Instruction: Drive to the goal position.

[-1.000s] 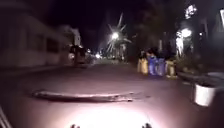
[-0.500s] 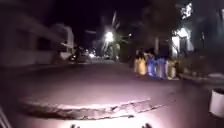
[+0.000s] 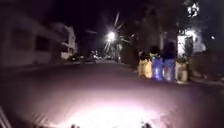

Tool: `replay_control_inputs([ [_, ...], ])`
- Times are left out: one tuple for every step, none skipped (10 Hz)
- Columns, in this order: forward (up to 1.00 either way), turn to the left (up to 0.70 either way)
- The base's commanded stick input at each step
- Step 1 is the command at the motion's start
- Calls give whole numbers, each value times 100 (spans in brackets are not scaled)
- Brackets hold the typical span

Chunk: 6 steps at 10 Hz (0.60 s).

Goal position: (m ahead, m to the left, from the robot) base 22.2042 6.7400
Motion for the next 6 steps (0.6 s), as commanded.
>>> replay_control_inputs([
  [85, 0],
  [85, 0],
  [85, 0],
  [85, 0],
  [85, 0],
  [85, 0],
])
